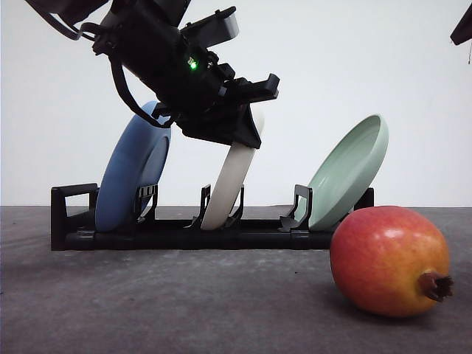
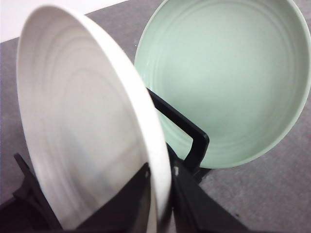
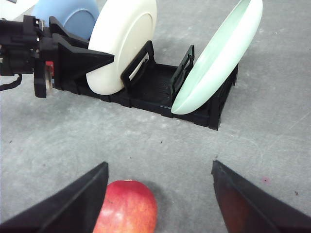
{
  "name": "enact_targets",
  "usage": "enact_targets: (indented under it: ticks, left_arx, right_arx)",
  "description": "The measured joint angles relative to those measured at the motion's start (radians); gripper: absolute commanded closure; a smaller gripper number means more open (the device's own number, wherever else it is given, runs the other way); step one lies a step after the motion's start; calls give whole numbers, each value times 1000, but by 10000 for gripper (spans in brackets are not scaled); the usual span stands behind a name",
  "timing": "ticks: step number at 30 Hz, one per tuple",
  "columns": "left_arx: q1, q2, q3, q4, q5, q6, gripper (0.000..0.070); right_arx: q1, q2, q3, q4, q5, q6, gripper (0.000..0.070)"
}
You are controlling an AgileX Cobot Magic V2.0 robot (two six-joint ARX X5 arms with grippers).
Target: Place pomegranate in white plate
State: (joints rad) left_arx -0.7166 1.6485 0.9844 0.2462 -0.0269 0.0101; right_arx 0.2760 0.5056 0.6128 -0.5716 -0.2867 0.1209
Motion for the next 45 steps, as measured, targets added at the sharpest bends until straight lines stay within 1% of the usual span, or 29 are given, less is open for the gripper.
enact_targets:
  ticks: [4,9,14,22,29,34,37,41,43,45]
  left_arx:
    - [0,0,0,0,5,-64,700]
    - [-1,-1,0,5,4,-124,700]
    - [-1,-33,0,-9,2,-151,700]
    - [-1,-161,0,-17,7,-164,700]
    - [-2,-301,0,-113,75,-213,698]
    - [-25,-410,-2,-200,83,-230,697]
    - [-54,-485,-46,-197,83,-238,697]
    - [-89,-596,-172,-176,80,-252,697]
    - [-106,-646,-236,-168,61,-268,697]
    - [-124,-698,-292,-177,23,-279,697]
  right_arx:
    - [0,0,0,0,0,0,271]
    - [0,0,0,0,0,0,271]
    - [0,0,0,0,0,0,271]
    - [0,0,0,0,0,0,271]
    - [0,0,0,0,0,0,271]
    - [0,0,0,0,0,0,271]
    - [0,0,0,0,0,0,271]
    - [0,0,0,0,0,0,271]
    - [0,0,0,0,0,0,271]
    - [0,0,0,0,0,0,271]
